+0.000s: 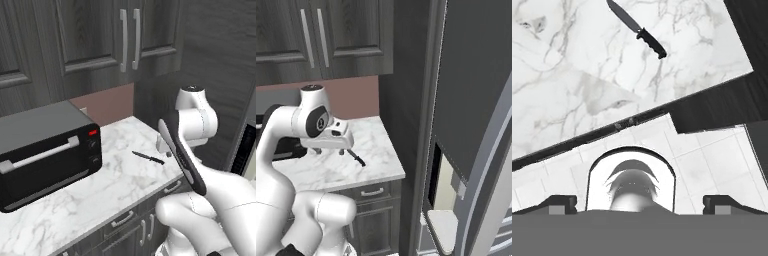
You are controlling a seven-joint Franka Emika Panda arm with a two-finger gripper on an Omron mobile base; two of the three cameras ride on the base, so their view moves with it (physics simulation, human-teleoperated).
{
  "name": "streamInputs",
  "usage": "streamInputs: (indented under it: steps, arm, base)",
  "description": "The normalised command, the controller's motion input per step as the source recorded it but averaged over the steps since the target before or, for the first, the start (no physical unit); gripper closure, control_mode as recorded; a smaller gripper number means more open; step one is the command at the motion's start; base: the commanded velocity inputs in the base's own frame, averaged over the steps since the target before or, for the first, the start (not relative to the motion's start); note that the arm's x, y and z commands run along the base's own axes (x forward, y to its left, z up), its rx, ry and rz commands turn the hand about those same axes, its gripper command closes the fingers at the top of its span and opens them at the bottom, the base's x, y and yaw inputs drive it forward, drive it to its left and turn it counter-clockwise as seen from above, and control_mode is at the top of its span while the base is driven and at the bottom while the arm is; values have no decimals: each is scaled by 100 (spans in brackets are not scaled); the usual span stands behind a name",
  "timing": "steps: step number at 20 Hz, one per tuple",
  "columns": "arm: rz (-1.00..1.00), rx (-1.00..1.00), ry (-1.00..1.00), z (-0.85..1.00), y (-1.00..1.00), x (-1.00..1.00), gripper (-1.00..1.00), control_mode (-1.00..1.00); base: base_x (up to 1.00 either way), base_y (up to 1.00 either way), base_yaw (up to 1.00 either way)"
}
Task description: Retrieve the butter from the fridge and place it on a plate on the dining table. Then retrieve the butter knife by the fridge and place it near the plate.
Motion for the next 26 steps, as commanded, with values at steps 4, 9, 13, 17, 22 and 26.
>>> streamInputs:
  steps: [4, 9, 13, 17, 22, 26]
  arm:
    - [0, 0, 0, -7, -1, 73, -100, -100]
    - [4, -1, 0, -41, -1, 89, -100, -100]
    - [0, -9, 0, -73, 0, 85, -100, -100]
    - [0, -11, -1, -84, 0, 51, -100, -100]
    - [6, -3, -9, -68, 0, 48, -100, -100]
    - [26, 0, -2, -48, 0, 30, -100, -100]
  base:
    - [0, 0, 0]
    - [0, 0, 0]
    - [0, 0, 0]
    - [0, 0, 0]
    - [0, 0, 0]
    - [0, 0, 0]
